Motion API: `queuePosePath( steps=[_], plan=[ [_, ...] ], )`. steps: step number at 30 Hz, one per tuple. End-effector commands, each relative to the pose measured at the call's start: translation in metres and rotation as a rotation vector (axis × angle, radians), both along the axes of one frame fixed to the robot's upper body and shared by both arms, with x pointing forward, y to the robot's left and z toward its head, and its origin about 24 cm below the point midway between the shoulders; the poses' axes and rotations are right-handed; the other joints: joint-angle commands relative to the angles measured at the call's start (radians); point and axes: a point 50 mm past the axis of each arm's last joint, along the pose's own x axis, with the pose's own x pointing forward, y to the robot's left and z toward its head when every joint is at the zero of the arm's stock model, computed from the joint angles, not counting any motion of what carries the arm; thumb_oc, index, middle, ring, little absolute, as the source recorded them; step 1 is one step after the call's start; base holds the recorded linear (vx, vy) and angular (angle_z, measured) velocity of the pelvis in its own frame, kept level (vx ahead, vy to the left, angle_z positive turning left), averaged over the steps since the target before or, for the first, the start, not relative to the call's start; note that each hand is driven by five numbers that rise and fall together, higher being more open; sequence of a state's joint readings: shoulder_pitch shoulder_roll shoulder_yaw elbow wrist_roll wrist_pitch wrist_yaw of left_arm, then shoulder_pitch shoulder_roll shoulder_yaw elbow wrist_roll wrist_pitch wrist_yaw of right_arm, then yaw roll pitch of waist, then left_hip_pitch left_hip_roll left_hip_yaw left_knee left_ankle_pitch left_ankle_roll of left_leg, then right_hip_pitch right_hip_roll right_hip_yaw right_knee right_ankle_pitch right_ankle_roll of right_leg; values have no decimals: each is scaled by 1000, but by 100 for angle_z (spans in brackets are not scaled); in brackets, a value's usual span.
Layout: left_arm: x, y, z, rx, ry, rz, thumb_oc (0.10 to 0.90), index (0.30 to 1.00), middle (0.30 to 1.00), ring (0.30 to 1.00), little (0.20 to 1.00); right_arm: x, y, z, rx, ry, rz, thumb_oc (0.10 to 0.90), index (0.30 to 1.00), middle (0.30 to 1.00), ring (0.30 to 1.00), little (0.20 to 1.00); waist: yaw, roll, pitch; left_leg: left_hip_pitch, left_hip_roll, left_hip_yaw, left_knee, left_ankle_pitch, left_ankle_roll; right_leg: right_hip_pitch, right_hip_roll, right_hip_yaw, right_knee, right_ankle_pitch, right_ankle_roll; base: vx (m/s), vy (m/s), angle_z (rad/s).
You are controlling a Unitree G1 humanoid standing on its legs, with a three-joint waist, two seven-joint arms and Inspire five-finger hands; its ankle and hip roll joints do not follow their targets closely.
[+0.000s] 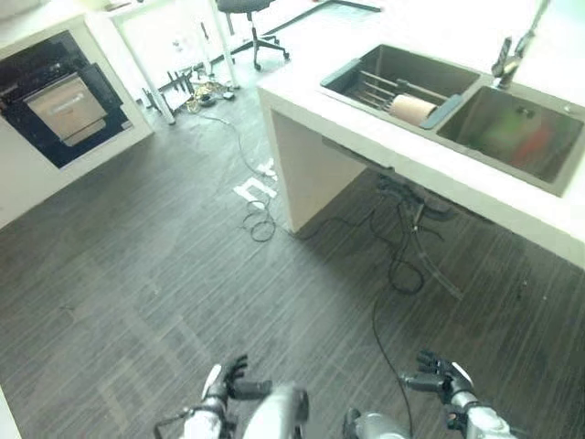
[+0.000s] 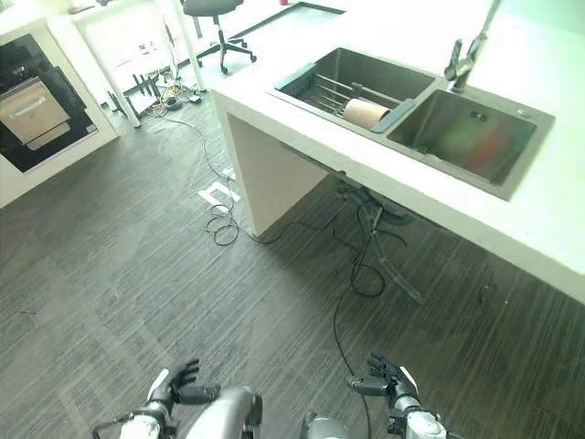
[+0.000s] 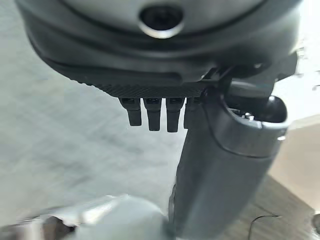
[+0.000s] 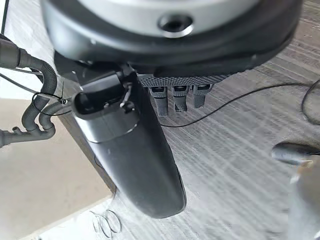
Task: Place the dishes in the dishwasher.
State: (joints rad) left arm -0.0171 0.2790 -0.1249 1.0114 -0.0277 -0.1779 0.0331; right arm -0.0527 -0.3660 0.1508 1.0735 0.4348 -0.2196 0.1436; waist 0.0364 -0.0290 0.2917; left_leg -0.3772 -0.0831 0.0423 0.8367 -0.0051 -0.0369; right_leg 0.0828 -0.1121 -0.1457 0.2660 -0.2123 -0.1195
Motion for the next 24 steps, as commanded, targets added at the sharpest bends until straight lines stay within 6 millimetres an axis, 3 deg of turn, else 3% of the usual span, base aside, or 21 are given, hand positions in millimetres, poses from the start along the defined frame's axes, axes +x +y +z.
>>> queuePosePath(
  steps=[1, 2, 4, 6, 8, 12, 15, 18, 19, 21, 24],
  plan=[
    [-32, -3, -14, 16, 95, -20, 800, 900, 900, 900, 900, 6, -19, 14, -53, -77, 3, 800, 900, 900, 900, 900, 6, 35, -7, 218, 28, -31, -463, -25, 4, -114, 58, 29, 34, -4, 135, 371, 214, -139],
    [-36, -4, -16, 12, 105, -11, 800, 900, 900, 900, 900, 6, -17, 13, -54, -72, 4, 800, 900, 900, 900, 900, 21, 47, -5, 193, 33, -73, -537, -9, -8, -100, 76, 59, 34, -22, 144, 231, 159, -166],
    [-41, -4, -17, 1, 113, 2, 800, 900, 900, 900, 900, 3, -19, 12, -62, -57, 0, 800, 900, 900, 900, 900, 39, 64, 3, 107, 47, -105, -537, 13, -29, -73, 95, 89, 34, -48, 148, 275, 223, -130],
    [-44, -4, -19, -13, 132, 23, 800, 900, 900, 900, 900, -1, -21, 10, -70, -35, -11, 800, 900, 900, 900, 900, 44, 69, 6, 67, 57, -88, -537, 10, -31, -53, 92, 99, 34, -63, 152, 224, 233, -56],
    [-47, -4, -21, -19, 154, 37, 800, 900, 900, 900, 900, -5, -22, 7, -72, -13, -34, 800, 900, 900, 900, 900, 35, 73, -5, 80, 68, -70, -537, -30, -14, -52, 81, 87, 34, -65, 159, 163, 204, -29],
    [-60, -3, -28, -17, 216, 95, 800, 900, 900, 900, 900, -23, -21, -6, -29, 70, -141, 800, 900, 900, 900, 900, 13, 83, -37, 167, 61, -97, -537, -114, 30, -53, 64, 47, 34, -54, 165, 210, 191, -5],
    [-60, 3, -28, -6, 222, 137, 800, 900, 900, 900, 900, -34, -22, -12, -9, 105, -223, 800, 900, 900, 900, 900, -1, 93, -42, 219, 53, -91, -537, -156, 71, -42, 62, 15, 40, 1, 166, 149, 127, -15],
    [-62, 6, -28, 26, 262, 126, 800, 900, 900, 900, 900, -40, -22, -14, 13, 92, -253, 800, 900, 900, 900, 900, -18, 100, -24, 278, 33, -58, -537, -200, 129, -159, 33, -17, 344, 88, 198, 148, 168, -38],
    [-64, 7, -29, 28, 276, 143, 800, 900, 900, 900, 900, -39, -21, -13, 15, 85, -242, 800, 900, 900, 900, 900, -22, 101, -20, 289, 30, -48, -537, -208, 139, -183, 23, -33, 386, 103, 197, 146, 124, -48],
    [-66, 8, -30, 25, 285, 172, 800, 900, 900, 900, 900, -37, -19, -13, 11, 79, -220, 800, 900, 900, 900, 900, -23, 102, -16, 301, 32, -27, -537, -218, 142, -200, -4, -57, 361, 108, 194, 115, -10, -43],
    [-70, 11, -31, 18, 310, 211, 800, 900, 900, 900, 900, -29, -17, -12, 6, 78, -195, 800, 900, 900, 900, 900, -32, 86, -5, 345, 36, 7, -537, -257, 116, -219, -68, -99, 53, 163, 214, 221, -216, -77]
  ],
)
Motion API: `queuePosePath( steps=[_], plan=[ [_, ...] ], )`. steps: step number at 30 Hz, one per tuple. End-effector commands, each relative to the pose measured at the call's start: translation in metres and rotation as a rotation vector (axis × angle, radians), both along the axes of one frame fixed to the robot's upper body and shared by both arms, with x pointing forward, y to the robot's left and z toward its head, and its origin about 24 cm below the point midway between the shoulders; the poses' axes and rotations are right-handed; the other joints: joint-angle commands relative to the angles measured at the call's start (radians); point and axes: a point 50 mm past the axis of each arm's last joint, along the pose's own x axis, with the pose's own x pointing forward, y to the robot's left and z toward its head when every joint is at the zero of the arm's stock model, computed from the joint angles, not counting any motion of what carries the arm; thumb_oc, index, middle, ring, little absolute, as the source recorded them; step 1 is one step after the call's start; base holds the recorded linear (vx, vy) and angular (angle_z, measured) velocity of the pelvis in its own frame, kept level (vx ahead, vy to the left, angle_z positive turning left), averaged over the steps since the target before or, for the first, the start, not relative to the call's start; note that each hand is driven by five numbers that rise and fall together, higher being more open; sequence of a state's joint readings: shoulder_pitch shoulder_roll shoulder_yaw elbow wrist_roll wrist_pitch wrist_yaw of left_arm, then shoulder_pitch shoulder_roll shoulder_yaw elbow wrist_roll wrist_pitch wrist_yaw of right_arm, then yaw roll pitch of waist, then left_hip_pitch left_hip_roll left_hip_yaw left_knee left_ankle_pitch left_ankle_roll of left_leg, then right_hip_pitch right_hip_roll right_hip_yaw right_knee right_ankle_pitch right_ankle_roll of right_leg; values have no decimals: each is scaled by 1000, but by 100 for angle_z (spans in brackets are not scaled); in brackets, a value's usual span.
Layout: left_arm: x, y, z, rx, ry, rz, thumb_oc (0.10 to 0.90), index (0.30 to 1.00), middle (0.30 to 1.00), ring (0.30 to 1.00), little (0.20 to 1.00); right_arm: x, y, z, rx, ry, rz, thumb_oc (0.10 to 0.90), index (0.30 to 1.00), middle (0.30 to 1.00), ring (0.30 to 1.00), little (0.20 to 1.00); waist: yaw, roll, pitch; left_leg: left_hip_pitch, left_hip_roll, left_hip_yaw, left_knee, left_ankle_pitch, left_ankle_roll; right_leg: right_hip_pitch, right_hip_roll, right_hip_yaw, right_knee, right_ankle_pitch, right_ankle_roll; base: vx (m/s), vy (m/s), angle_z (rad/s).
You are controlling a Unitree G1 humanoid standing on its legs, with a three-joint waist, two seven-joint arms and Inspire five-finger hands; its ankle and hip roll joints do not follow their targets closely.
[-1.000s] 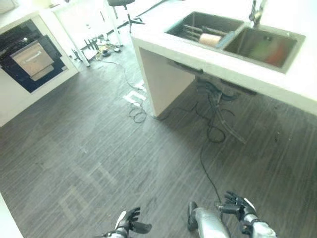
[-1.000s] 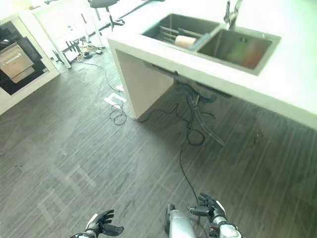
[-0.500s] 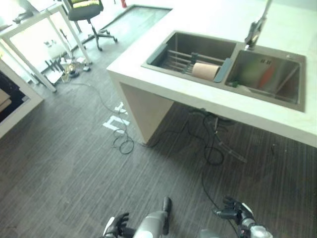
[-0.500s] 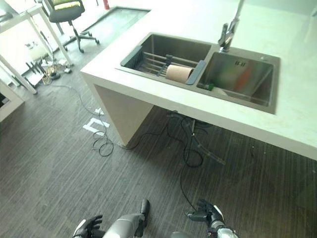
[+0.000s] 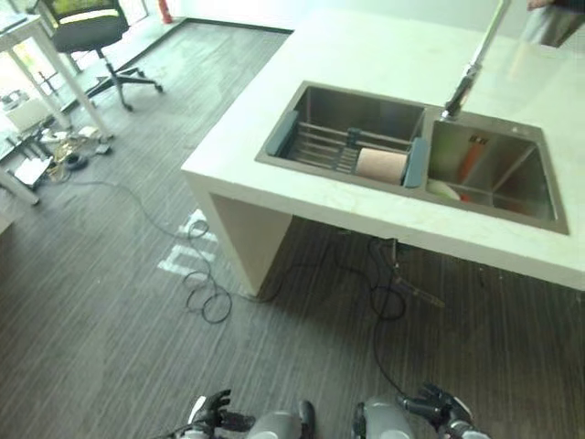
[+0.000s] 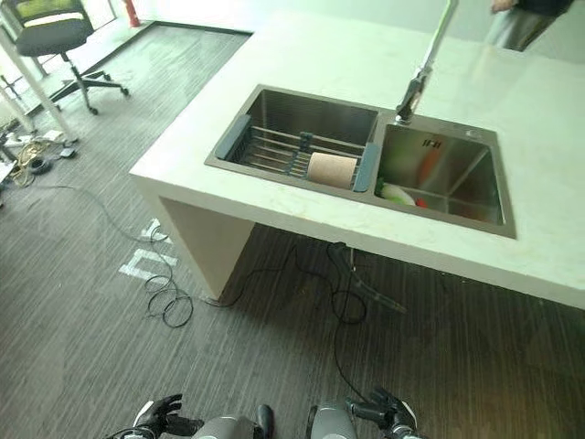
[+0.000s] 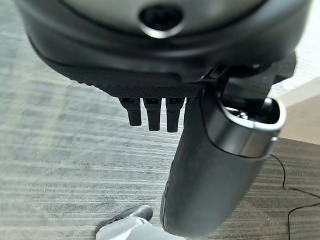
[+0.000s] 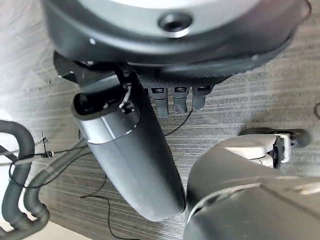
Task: Place the dishes in the dishwasher.
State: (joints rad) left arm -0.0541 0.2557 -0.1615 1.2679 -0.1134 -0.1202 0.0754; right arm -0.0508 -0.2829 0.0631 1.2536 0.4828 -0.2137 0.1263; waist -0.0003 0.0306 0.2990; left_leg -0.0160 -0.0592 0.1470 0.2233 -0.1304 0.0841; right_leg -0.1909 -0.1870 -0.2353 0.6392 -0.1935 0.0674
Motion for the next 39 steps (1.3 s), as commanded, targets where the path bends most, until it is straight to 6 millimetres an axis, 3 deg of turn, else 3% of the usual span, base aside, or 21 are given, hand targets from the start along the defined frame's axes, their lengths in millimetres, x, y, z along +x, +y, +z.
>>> queuePosePath(
  steps=[1, 3, 4, 5, 8, 10, 11, 12, 14, 17, 18, 19, 23, 26, 29, 32, 33, 35, 37, 39],
  plan=[
    [-32, 6, -6, 7, 77, 93, 800, 900, 900, 900, 900, 11, -26, 14, -78, -52, 14, 800, 900, 900, 900, 900, -2, 11, -7, 6, 4, -95, 77, -161, -14, 3, -25, 6, -339, 173, 46, 234, -245, -86],
    [-38, 6, -8, 9, 101, 116, 800, 900, 900, 900, 900, 11, -24, 13, -73, -38, 36, 800, 900, 900, 900, 900, -16, 6, -9, 18, 9, -102, 77, -185, -17, -42, -27, 51, -339, 198, 66, 263, -292, -40],
    [-41, 6, -8, 10, 110, 125, 800, 900, 900, 900, 900, 11, -22, 12, -69, -32, 44, 800, 900, 900, 900, 900, -19, 6, -11, 14, 14, -107, 77, -181, -22, -40, -10, 65, -339, 168, 68, 351, -483, 0],
    [-44, 6, -9, 5, 119, 158, 800, 900, 900, 900, 900, 8, -20, 10, -65, -17, 55, 800, 900, 900, 900, 900, -19, -1, -19, 15, 36, -114, 77, -174, -41, -28, 9, 68, -339, 130, 58, 293, -447, 5],
    [-43, 3, -10, -16, 104, 199, 800, 900, 900, 900, 900, 7, -20, 9, -79, -6, 77, 800, 900, 900, 900, 900, -24, -2, -19, 48, 61, -124, 77, -178, -60, -16, 22, 62, -339, 105, 34, 209, -318, 4],
    [-41, 1, -9, -27, 88, 202, 800, 900, 900, 900, 900, 7, -21, 10, -95, -2, 86, 800, 900, 900, 900, 900, -24, -7, -15, 72, 71, -123, 77, -142, -75, 0, 31, 64, -339, 87, 14, 162, -257, -4],
    [-36, -2, -9, -39, 60, 199, 800, 900, 900, 900, 900, 8, -25, 11, -104, -5, 71, 800, 900, 900, 900, 900, -17, -19, -4, 69, 73, -125, 106, -61, -89, 19, 37, 79, -339, 68, -6, 148, -354, -1],
    [-26, -6, -7, -58, 12, 194, 800, 900, 900, 900, 900, 7, -35, 15, -112, -16, 40, 800, 900, 900, 900, 900, -11, -24, 13, -49, 73, -107, 303, 4, -105, 58, 49, 83, -339, 46, -38, 126, -313, 7],
    [-23, -8, -7, -65, 0, 195, 800, 900, 900, 900, 900, 6, -37, 16, -115, -19, 28, 800, 900, 900, 900, 900, -1, -22, 18, -111, 43, -108, 331, 6, -100, 73, 56, 87, -339, 39, -42, 117, -135, 6],
    [-22, -7, -6, -62, 0, 196, 800, 900, 900, 900, 900, 8, -39, 17, -105, -27, 19, 800, 900, 900, 900, 900, 11, -14, 17, -103, 26, -108, 212, -12, -81, 93, 73, 90, -339, 20, -37, 189, 11, -34],
    [-21, -5, -6, -65, 7, 190, 800, 900, 900, 900, 900, 10, -40, 18, -95, -37, -2, 800, 900, 900, 900, 900, 13, 0, 17, -88, 52, -128, 77, 30, -96, 105, 90, 83, -339, 1, -40, 221, 234, -8],
    [-21, -7, -7, -75, 10, 195, 800, 900, 900, 900, 900, 13, -39, 19, -87, -45, -2, 800, 900, 900, 900, 900, 16, 26, 18, -142, 85, -189, 77, 14, -127, 108, 112, 91, -339, -14, -35, 193, 270, -2],
    [-23, -14, -9, -103, 36, 202, 800, 900, 900, 900, 900, 5, -39, 15, -94, -1, -14, 800, 900, 900, 900, 900, 9, 39, 10, -190, 125, -211, 77, 11, -157, 108, 89, 112, -339, -27, -14, 190, 383, -20],
    [-25, -15, -10, -84, 62, 161, 800, 900, 900, 900, 900, -6, -40, 11, -86, 22, -79, 800, 900, 900, 900, 900, 0, 45, -3, -162, 111, -188, 77, -29, -143, 98, 37, 89, -339, -4, 17, 186, 432, -8],
    [-29, -12, -11, -70, 77, 155, 800, 900, 900, 900, 900, -4, -34, 10, -100, 12, -28, 800, 900, 900, 900, 900, 4, 43, -10, -141, 90, -187, 77, -52, -114, 111, 17, 87, -339, 7, 29, 191, 280, -9],
    [-32, -7, -10, -57, 88, 148, 800, 900, 900, 900, 900, -8, -29, 7, -91, 9, -44, 800, 900, 900, 900, 900, 2, 45, -16, -125, 84, -172, 77, -68, -78, 148, 24, 79, -339, 14, 26, 175, 198, -26],
    [-32, -6, -10, -51, 88, 139, 800, 900, 900, 900, 900, -9, -27, 7, -83, 9, -49, 800, 900, 900, 900, 900, -5, 47, -16, -118, 80, -168, 77, -76, -60, 159, 32, 81, -339, 43, 29, 167, 224, -23],
    [-32, -2, -9, -40, 86, 134, 800, 900, 900, 900, 900, -13, -27, 6, -73, 3, -59, 800, 900, 900, 900, 900, -17, 44, -8, -100, 57, -162, 77, -94, -23, 95, 22, 100, -180, 105, 40, 148, 234, -15],
    [-32, 1, -8, -36, 87, 145, 800, 900, 900, 900, 900, -16, -27, 5, -71, 0, -44, 800, 900, 900, 900, 900, -23, 47, 2, -85, 50, -144, 77, -105, -5, 44, 29, 96, -79, 127, 35, 127, 172, -15],
    [-31, 6, -7, -32, 81, 183, 800, 900, 900, 900, 900, -15, -25, 5, -66, 6, -22, 800, 900, 900, 900, 900, -23, 38, 12, -73, 42, -111, 77, -116, -3, 27, 47, 53, -146, 126, 33, 133, 19, -19]
  ],
)
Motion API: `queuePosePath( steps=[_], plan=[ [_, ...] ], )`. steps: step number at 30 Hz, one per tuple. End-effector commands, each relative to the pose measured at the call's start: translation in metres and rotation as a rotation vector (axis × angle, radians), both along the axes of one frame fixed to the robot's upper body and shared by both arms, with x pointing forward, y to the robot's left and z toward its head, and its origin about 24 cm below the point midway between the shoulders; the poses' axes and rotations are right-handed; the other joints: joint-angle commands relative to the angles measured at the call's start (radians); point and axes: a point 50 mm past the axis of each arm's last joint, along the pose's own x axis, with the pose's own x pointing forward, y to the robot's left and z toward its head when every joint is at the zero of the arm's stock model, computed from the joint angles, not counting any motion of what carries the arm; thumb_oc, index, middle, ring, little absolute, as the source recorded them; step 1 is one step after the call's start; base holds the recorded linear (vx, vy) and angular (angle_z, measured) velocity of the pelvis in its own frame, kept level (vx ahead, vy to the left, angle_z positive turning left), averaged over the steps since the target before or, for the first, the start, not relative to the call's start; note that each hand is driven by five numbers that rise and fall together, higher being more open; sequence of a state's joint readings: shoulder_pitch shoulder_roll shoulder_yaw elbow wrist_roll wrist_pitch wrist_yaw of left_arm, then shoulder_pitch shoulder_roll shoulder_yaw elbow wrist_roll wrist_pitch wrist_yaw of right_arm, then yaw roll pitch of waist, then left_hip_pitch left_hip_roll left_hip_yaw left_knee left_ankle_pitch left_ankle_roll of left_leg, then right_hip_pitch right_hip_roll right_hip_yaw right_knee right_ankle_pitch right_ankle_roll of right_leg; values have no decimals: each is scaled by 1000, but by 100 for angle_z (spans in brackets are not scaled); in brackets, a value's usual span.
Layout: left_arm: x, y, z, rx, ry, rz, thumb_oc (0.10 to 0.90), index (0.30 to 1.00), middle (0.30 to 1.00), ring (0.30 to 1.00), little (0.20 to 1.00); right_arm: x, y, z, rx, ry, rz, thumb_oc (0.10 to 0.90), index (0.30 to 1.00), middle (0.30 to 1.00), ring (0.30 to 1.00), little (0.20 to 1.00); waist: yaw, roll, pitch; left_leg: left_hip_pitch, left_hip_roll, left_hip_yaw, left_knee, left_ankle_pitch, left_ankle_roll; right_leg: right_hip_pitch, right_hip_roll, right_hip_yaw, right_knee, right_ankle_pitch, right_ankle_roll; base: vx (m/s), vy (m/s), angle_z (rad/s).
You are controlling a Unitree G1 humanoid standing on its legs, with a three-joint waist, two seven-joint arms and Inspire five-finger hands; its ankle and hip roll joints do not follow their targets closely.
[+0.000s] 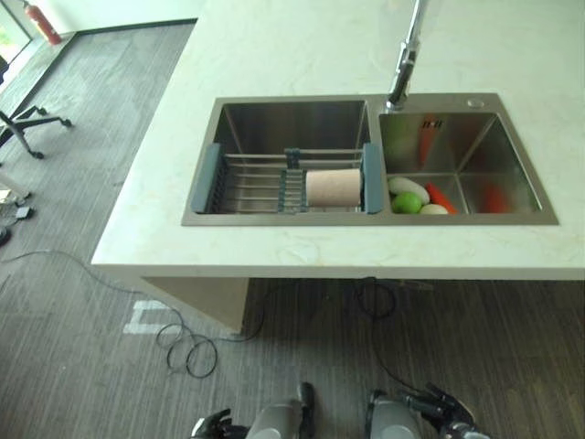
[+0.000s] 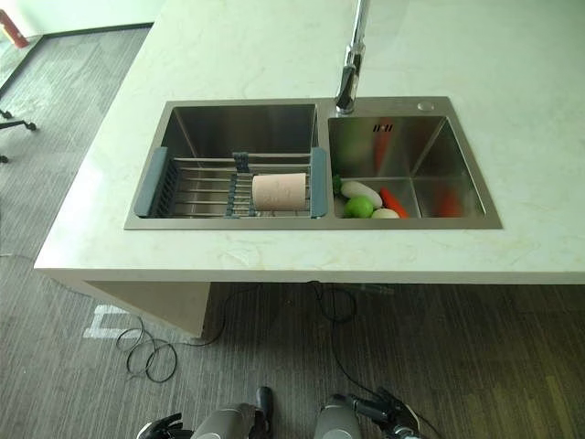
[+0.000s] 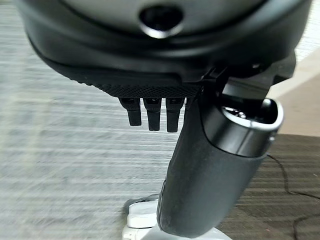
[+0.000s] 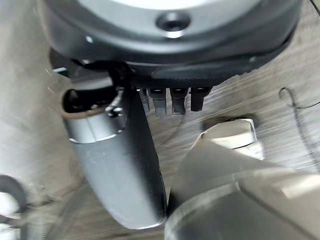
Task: Place the dishes in the dishwasher.
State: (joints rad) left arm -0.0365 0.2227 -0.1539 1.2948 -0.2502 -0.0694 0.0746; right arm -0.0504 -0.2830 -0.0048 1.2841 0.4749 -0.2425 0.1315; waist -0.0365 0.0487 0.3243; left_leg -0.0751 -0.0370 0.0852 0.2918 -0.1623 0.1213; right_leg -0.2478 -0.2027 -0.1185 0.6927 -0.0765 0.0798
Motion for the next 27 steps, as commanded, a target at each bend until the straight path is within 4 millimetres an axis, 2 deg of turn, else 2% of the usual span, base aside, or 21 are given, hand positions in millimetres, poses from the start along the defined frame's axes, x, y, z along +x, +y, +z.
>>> queuePosePath(
  steps=[1, 2, 3, 6, 9, 11, 12, 13, 14, 15, 16, 17, 20, 25, 27],
  plan=[
    [-11, 16, 2, 46, 13, 24, 800, 900, 900, 900, 900, -10, -16, 3, -53, 26, 35, 800, 900, 900, 900, 900, 11, 9, -10, -8, 11, -49, 8, -91, -43, 92, 74, -68, -302, -2, 19, 148, -127, -29],
    [-9, 16, 3, 48, 8, 23, 800, 900, 900, 900, 900, -10, -16, 3, -50, 31, 32, 800, 900, 900, 900, 900, 6, -2, -9, -1, 1, -54, 8, -98, -45, 92, 73, -60, -393, -5, 19, 184, -203, -27],
    [-10, 16, 2, 46, 3, 59, 800, 900, 900, 900, 900, -9, -15, 2, -57, 47, 48, 800, 900, 900, 900, 900, 0, -14, -10, 16, -14, -64, 8, -114, -47, 64, 64, -15, -393, 4, 27, 183, -200, -12],
    [-14, 13, 1, 37, 2, 90, 800, 900, 900, 900, 900, -6, -13, 2, -61, 49, 73, 800, 900, 900, 900, 900, 17, -29, -46, 12, -9, -41, 8, -103, -62, 86, 71, -5, -393, -52, 25, 190, -191, 19],
    [-14, 10, 1, 40, -16, 131, 800, 900, 900, 900, 900, -3, -13, 3, -55, 58, 89, 800, 900, 900, 900, 900, 20, -37, -54, 19, 6, -19, 8, -93, -72, 111, 77, -8, -393, -76, 11, 120, -175, -5],
    [-11, 10, 2, 44, -43, 158, 800, 900, 900, 900, 900, -3, -13, 3, -67, 70, 135, 800, 900, 900, 900, 900, 19, -53, -49, 37, -3, -9, 8, -87, -74, 124, 73, 3, -393, -87, -2, 90, -159, 5],
    [-8, 10, 3, 44, -55, 158, 800, 900, 900, 900, 900, -4, -13, 3, -75, 76, 153, 800, 900, 900, 900, 900, 24, -66, -43, 46, -12, -12, 8, -61, -82, 132, 66, 15, -393, -92, -10, 99, -163, 3],
    [-6, 10, 3, 37, -68, 154, 800, 900, 900, 900, 900, -5, -15, 3, -85, 81, 155, 800, 900, 900, 900, 900, 31, -74, -34, 19, -17, -28, 63, -28, -98, 141, 67, 27, -393, -94, -20, 76, -121, 10],
    [-4, 9, 3, 32, -73, 153, 800, 900, 900, 900, 900, -6, -16, 3, -90, 84, 150, 800, 900, 900, 900, 900, 35, -74, -30, -1, -17, -39, 90, -15, -106, 145, 71, 30, -393, -96, -23, 98, -9, 17],
    [0, 5, 4, 7, -94, 135, 800, 900, 900, 900, 900, -6, -22, 5, -100, 90, 114, 800, 900, 900, 900, 900, 56, -70, -29, -8, -3, -88, 8, 0, -116, 147, 75, 40, -393, -99, -17, 76, 164, 13],
    [3, 1, 4, -9, -106, 111, 800, 900, 900, 900, 900, -3, -28, 9, -117, 77, 125, 800, 900, 900, 900, 900, 60, -36, -23, -100, 67, -88, 8, 48, -157, 153, 90, 23, -393, -111, -14, 45, 246, 9],
    [7, 0, 4, -14, -101, 94, 800, 900, 900, 900, 900, -1, -30, 11, -141, 62, 133, 800, 900, 900, 900, 900, 50, -33, -25, -106, 103, -30, 8, 40, -160, 155, 73, -4, -393, -118, -8, -29, 241, 7],
    [9, -2, 3, -18, -63, 91, 800, 900, 900, 900, 900, 10, -28, 14, -147, 33, 138, 800, 900, 900, 900, 900, 42, -16, -37, -133, 148, -31, 8, 25, -190, 126, 55, -43, -393, -117, 7, -53, 148, 23],
    [-1, 3, 1, -1, -12, 121, 800, 900, 900, 900, 900, 8, -12, 8, -118, 44, 219, 800, 900, 900, 900, 900, 29, -18, -61, -113, 134, -47, 8, -7, -187, 103, 29, -39, -393, -100, 26, 35, 66, -13],
    [-4, 6, 1, 0, -12, 139, 800, 900, 900, 900, 900, 2, -11, 5, -110, 58, 177, 800, 900, 900, 900, 900, 28, -18, -68, -104, 131, -43, 8, -17, -182, 103, 25, -38, -393, -102, 30, 30, 14, -13]
  ],
)
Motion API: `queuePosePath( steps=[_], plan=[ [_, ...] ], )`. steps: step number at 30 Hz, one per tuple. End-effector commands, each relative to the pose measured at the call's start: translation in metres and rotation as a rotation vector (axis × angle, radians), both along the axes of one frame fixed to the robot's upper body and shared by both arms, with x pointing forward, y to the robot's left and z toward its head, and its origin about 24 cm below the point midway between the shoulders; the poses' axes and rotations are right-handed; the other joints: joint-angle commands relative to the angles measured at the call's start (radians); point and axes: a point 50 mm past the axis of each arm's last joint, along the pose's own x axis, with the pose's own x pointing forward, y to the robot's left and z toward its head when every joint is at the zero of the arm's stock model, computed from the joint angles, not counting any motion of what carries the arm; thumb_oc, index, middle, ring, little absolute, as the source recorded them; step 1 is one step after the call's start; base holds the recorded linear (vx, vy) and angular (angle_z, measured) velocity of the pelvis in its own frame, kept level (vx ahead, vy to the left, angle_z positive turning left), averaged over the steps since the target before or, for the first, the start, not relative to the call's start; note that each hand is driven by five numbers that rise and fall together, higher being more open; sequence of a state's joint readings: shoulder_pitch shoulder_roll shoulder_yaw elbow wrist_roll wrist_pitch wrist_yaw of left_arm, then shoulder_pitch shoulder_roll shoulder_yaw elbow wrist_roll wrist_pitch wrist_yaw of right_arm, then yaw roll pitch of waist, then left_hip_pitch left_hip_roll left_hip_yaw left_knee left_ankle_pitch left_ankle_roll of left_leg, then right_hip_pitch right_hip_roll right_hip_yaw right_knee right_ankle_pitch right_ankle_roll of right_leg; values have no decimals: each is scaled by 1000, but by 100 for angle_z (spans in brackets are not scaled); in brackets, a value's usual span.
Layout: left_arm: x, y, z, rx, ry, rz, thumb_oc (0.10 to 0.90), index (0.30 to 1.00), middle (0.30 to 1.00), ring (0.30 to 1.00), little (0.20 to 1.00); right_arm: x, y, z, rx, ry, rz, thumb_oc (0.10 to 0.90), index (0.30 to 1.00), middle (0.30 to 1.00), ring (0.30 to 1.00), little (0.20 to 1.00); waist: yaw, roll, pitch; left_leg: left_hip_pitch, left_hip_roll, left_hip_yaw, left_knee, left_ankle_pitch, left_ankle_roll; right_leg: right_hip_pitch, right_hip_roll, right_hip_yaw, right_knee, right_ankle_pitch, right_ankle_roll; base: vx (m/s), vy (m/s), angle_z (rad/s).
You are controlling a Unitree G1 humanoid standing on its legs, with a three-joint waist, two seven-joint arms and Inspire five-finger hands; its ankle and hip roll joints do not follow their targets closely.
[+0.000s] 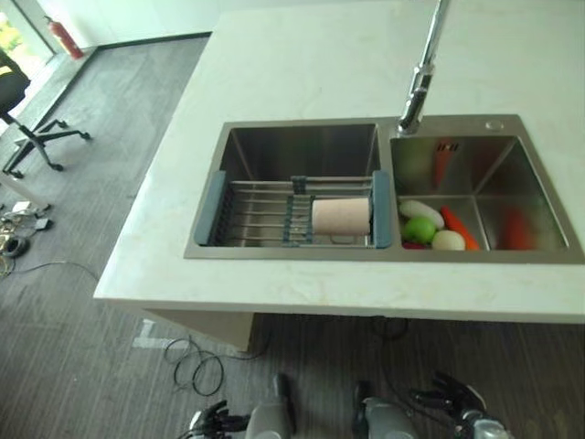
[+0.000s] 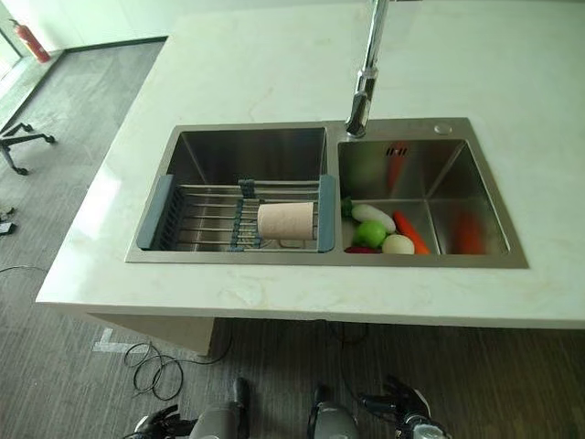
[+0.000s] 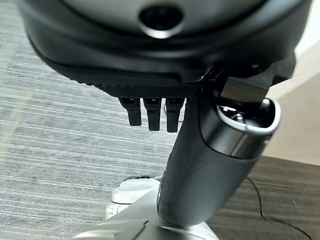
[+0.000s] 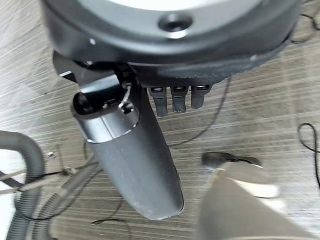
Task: Place the dishes in the dishwasher.
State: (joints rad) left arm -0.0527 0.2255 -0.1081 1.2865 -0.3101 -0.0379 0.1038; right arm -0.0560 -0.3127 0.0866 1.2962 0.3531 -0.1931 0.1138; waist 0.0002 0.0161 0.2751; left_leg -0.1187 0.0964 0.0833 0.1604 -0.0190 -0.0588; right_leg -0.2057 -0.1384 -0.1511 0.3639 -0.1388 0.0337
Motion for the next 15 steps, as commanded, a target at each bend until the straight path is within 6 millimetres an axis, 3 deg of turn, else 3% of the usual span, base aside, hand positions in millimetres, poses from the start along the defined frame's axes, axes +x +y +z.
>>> queuePosePath(
  steps=[1, 11, 13, 15],
  plan=[
    [-12, 1, -2, -4, -5, 33, 800, 900, 900, 900, 900, 4, -11, 7, -52, -53, 16, 800, 900, 900, 900, 900, -10, 14, -22, -54, -3, -35, 140, -165, 0, 64, -40, -5, -64, -42, 78, 46, 5, -6],
    [2, 2, 6, 46, -173, 104, 800, 900, 900, 900, 900, -2, -9, 5, -50, -60, 2, 800, 900, 900, 900, 900, -18, 15, -36, -19, -9, -17, 140, -196, 15, 82, -45, 9, -64, -54, 81, 21, -18, -6],
    [4, 3, 8, 54, -216, 152, 800, 900, 900, 900, 900, -2, -9, 5, -49, -61, -4, 800, 900, 900, 900, 900, -18, 19, -40, -15, -16, -23, 140, -200, 16, 84, -45, 15, -64, -56, 81, 43, 13, -5],
    [1, 20, 14, 125, -276, 359, 800, 900, 900, 900, 900, -5, -15, 6, -56, -58, -32, 800, 900, 900, 900, 900, -19, 32, -45, -7, -22, -25, 140, -206, 15, 89, -50, 20, -64, -61, 80, 59, 52, -11]
  ],
)
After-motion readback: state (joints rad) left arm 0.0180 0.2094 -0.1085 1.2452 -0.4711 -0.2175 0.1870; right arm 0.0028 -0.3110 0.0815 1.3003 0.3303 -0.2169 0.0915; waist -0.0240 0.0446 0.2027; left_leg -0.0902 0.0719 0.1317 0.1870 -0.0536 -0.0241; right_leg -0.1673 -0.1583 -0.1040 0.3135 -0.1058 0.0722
